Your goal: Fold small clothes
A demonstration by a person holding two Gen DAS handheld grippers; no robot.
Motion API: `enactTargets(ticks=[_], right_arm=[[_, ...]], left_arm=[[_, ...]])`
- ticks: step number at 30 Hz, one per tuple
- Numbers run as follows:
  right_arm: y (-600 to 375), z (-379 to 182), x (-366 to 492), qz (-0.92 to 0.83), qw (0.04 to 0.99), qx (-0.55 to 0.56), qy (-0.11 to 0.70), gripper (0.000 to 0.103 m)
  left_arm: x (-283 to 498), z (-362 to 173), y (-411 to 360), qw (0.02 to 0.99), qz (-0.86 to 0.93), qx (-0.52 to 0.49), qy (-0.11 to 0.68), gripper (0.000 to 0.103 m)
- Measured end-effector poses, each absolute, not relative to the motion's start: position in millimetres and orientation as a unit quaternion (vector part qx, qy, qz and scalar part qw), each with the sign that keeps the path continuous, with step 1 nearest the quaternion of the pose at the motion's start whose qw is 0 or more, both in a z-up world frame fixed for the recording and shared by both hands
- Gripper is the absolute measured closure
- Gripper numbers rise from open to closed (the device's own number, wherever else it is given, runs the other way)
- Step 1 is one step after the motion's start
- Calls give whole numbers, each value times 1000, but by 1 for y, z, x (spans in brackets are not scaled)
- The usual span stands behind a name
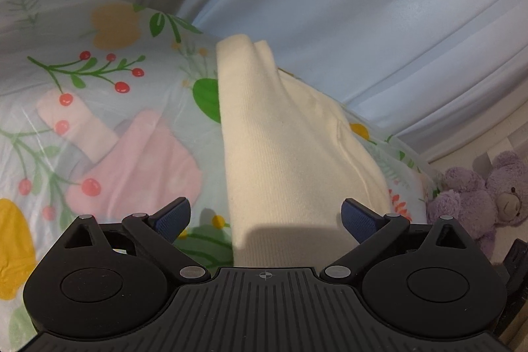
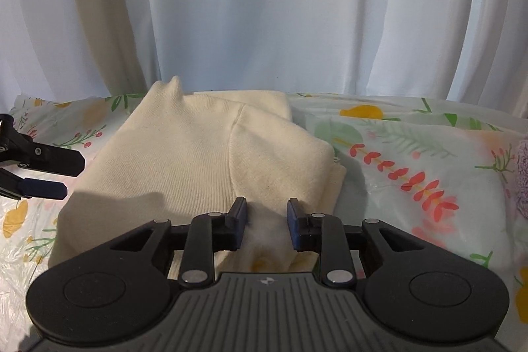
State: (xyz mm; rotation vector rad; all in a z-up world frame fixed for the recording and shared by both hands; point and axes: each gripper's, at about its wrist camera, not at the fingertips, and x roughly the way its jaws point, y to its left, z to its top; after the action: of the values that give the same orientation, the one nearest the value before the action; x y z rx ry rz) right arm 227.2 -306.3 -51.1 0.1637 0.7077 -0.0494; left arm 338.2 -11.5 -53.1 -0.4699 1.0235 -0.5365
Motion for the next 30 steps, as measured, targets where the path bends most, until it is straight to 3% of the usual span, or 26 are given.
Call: enactTargets(ticks=[3,7,12,16,18,20,26,27,30], right_arm=[[-341,-51,222,-45,928,151,338,52],[-383,-79,238,17,874,311,374,49],[-402,-98,257,47,847,370,378,40],[-409,-105,267,65,834,403,370,40],[-402,-105,273,81,833,397,378,49],[-394,-102,277,95,839,379,379,50],[-373,-104,285,114,838,368,387,53],[-368,-102,285,113,841,364,384,59],[-354,-89,280,115,851,351,374,63]], left_arm=[[351,-65,-5,786,-269,-268,487,2],[366,-80,-6,766,-278,-296,498,2],[375,-87,-13,748,-299,-318,501,4],[377,-88,-21,750,-308,-310,497,14],[378,-88,-25,756,-308,-296,497,22],[378,-90,-24,764,-297,-286,497,45],[377,-93,-25,774,-296,-284,483,48],[376,-91,-27,778,-294,-274,483,51],[373,-85,-26,783,-295,-268,478,62]])
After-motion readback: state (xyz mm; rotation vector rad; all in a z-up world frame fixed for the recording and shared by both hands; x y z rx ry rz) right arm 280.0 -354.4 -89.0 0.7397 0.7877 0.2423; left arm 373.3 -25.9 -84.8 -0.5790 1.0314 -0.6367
